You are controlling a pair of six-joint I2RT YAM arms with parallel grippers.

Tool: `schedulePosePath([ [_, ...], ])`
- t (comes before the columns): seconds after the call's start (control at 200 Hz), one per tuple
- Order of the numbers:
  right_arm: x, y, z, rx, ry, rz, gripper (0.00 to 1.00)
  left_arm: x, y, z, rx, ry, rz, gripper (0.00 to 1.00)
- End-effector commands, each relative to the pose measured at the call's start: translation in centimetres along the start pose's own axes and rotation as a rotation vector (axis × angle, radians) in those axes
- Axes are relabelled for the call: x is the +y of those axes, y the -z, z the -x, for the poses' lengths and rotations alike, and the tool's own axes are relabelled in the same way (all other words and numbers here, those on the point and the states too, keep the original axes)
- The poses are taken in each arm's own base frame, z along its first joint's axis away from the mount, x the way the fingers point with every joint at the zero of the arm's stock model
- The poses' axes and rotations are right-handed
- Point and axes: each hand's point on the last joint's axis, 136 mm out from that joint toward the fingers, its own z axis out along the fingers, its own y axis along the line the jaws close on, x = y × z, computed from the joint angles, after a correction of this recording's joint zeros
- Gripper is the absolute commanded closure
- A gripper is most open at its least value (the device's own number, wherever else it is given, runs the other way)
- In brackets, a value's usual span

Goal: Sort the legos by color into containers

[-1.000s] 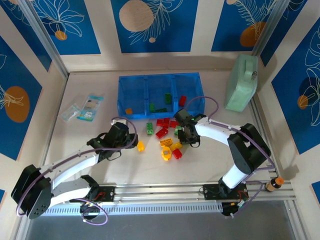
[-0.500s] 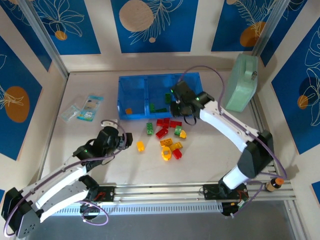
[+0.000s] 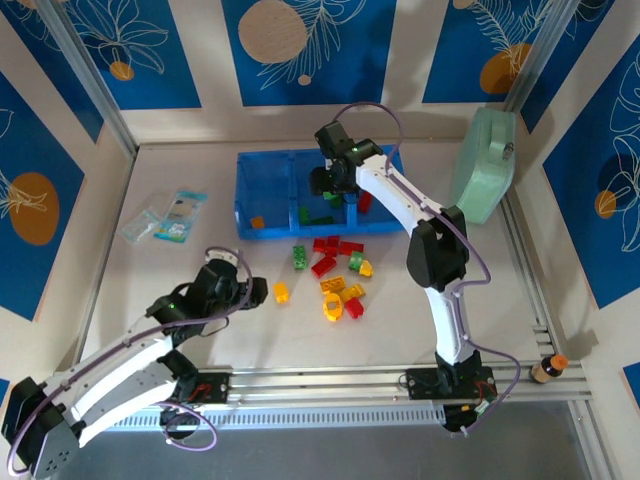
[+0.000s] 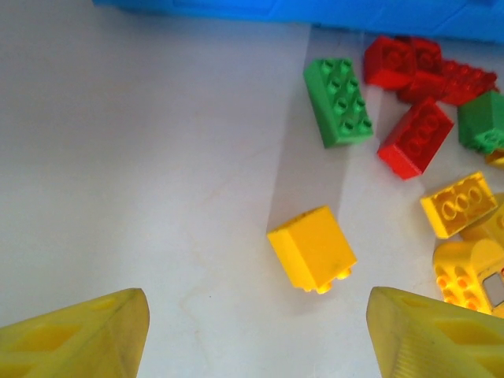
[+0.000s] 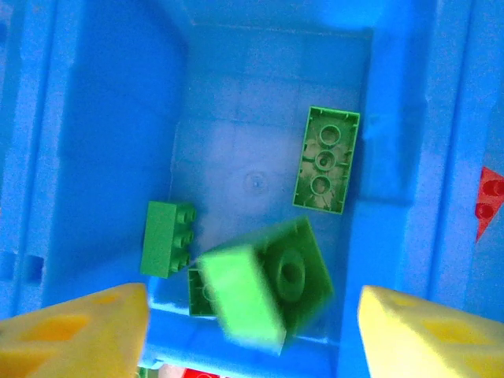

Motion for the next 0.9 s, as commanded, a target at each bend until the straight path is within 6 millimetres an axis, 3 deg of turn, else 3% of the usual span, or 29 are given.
schedulePosePath([
  [0.0, 1.6, 4.1, 0.6, -0.047, 0.025, 0.061, 0.25, -1.3, -0.9, -0.9, 0.038, 0.035, -0.056, 0.27],
  [0.175, 2.0, 6.9, -1.3, -0.082, 0.025, 0.1, 0.25, -2.6, -2.6, -1.1, 0.083, 0.005, -0.045, 0.27],
  [0.345, 0.3, 9.0, -4.5, -0.107, -0.01, 0.109, 0.25, -3.1, -4.7, -1.5, 0.146, -0.011, 0.009, 0.27],
  [0.46, -1.6, 9.0, -7.5, -0.095, -0.06, 0.102, 0.25, -3.2, -6.3, -2.1, 0.183, -0.004, 0.028, 0.28],
  [0.69, -4.5, 6.6, -13.8, -0.008, -0.159, 0.091, 0.26, -4.4, -8.8, -2.7, 0.231, 0.027, 0.02, 0.3],
  [0.896, -5.7, 6.6, -15.5, -0.002, -0.186, 0.082, 0.26, -2.4, -10.1, -4.3, 0.316, 0.029, 0.162, 0.47],
])
